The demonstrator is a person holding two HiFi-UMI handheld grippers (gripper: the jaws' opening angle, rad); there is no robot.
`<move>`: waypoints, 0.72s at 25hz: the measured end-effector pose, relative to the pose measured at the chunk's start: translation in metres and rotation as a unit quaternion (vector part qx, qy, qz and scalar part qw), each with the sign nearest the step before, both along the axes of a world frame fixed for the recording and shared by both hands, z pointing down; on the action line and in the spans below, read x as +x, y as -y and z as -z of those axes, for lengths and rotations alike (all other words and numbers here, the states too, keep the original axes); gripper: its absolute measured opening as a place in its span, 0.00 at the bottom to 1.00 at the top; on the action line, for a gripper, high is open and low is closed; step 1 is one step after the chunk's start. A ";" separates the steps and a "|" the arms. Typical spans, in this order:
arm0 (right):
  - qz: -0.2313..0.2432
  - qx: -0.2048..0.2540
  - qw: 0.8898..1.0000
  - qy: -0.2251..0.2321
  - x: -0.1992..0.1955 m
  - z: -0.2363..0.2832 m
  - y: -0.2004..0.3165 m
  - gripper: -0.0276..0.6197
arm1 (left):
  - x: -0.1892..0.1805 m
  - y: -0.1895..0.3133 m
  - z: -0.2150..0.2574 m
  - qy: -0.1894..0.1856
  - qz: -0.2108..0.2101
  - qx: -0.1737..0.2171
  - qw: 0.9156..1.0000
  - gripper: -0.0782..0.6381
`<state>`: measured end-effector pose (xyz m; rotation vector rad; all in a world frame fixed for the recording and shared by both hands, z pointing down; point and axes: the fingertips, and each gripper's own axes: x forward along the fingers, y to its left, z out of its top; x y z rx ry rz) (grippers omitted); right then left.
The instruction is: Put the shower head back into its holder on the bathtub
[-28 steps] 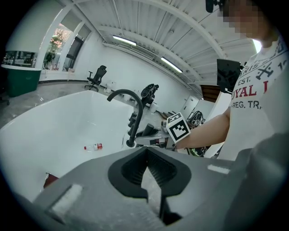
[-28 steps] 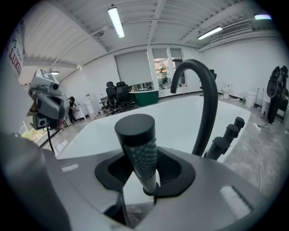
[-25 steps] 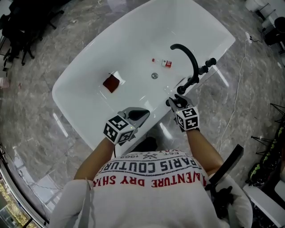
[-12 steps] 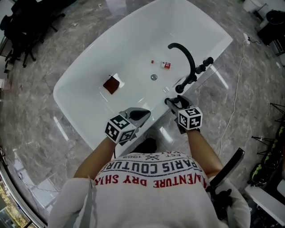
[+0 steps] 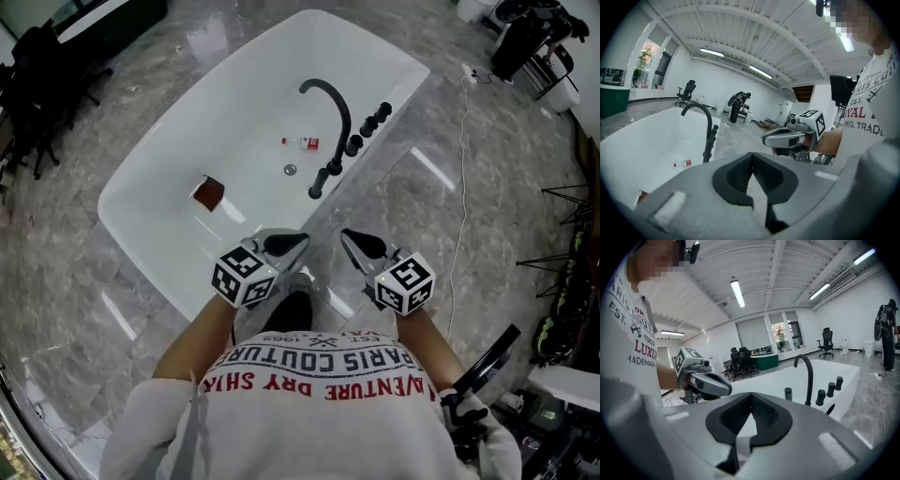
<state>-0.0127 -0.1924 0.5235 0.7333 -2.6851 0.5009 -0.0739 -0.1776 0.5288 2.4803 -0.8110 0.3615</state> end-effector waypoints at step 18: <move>0.017 0.040 0.997 0.065 0.088 0.119 -0.334 0.05 | 0.093 -0.309 0.128 0.001 -0.007 0.081 0.997 0.11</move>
